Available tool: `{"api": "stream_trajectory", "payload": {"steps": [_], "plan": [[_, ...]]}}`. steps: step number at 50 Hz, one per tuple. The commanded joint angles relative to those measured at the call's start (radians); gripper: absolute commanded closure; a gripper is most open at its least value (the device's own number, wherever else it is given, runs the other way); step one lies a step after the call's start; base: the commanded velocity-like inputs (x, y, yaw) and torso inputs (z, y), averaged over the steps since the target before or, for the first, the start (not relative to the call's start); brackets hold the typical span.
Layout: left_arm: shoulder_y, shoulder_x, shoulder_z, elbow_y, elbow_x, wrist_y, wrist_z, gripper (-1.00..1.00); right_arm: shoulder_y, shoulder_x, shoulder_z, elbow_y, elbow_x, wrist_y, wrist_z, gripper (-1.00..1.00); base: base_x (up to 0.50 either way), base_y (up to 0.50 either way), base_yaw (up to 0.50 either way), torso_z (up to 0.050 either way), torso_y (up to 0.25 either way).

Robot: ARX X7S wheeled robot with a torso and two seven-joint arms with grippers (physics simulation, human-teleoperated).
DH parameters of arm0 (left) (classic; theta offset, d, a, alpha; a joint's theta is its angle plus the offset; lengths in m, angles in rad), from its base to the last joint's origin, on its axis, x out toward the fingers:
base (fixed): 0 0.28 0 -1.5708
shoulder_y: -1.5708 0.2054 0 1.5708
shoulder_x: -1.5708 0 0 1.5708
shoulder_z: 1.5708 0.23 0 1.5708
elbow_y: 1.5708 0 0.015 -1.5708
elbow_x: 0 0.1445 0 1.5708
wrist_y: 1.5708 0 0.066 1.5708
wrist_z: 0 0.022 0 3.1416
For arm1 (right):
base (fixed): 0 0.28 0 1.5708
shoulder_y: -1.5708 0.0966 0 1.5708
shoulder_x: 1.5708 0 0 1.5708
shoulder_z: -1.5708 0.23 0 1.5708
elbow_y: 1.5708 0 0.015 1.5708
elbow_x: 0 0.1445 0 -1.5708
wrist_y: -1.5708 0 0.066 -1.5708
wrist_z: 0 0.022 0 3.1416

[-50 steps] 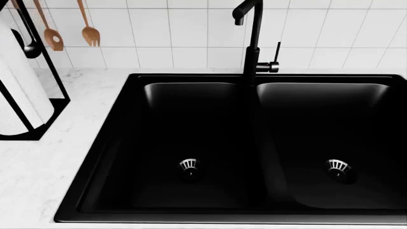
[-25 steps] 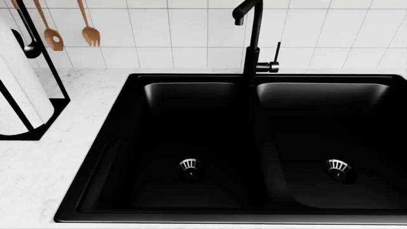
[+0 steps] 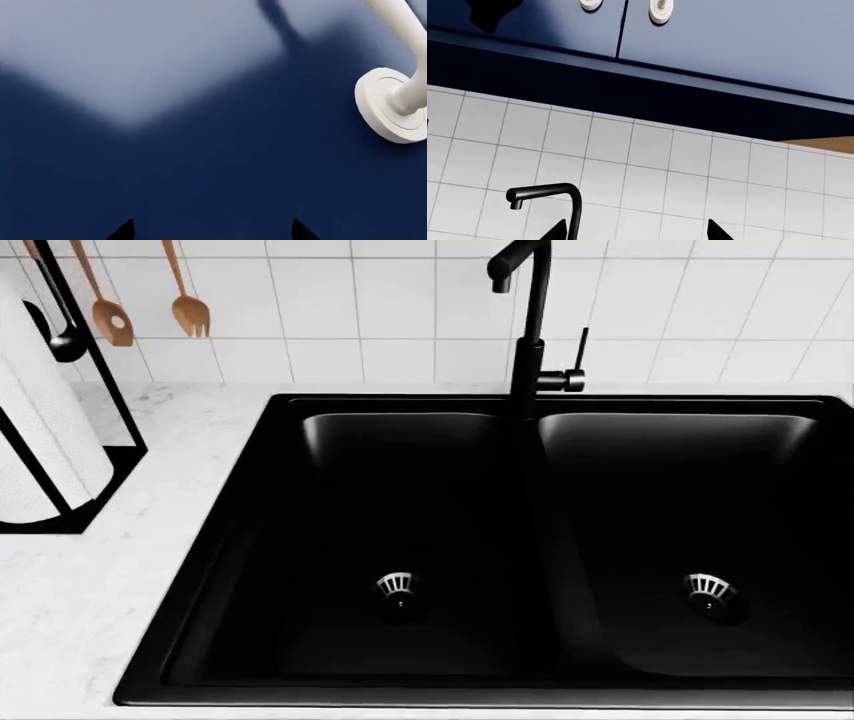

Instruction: Pick the kettle from the counter and place it on the tray. Then pick the mug from the cabinet and place it on the tray. Then close the cabinet doors.

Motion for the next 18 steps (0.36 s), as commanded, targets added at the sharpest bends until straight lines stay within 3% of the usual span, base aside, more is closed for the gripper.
{"api": "stream_trajectory", "payload": {"steps": [1, 10, 18], "plan": [[0.012, 0.000, 0.235, -0.185, -0.139, -0.101, 0.003, -1.00, -0.041, -0.043, 0.079, -0.016, 0.006, 0.036, -0.030, -1.00, 0.00, 0.00, 0.00, 0.000, 0.000], [0.031, 0.000, 0.225, -0.231, -0.055, -0.101, -0.001, -1.00, -0.050, -0.044, 0.103, -0.022, 0.029, 0.049, -0.022, -1.00, 0.00, 0.00, 0.00, 0.000, 0.000], [0.026, 0.000, 0.224, -0.276, -0.111, -0.061, -0.004, -1.00, -0.050, -0.047, 0.108, -0.025, 0.035, 0.059, -0.023, -1.00, 0.00, 0.00, 0.00, 0.000, 0.000]]}}
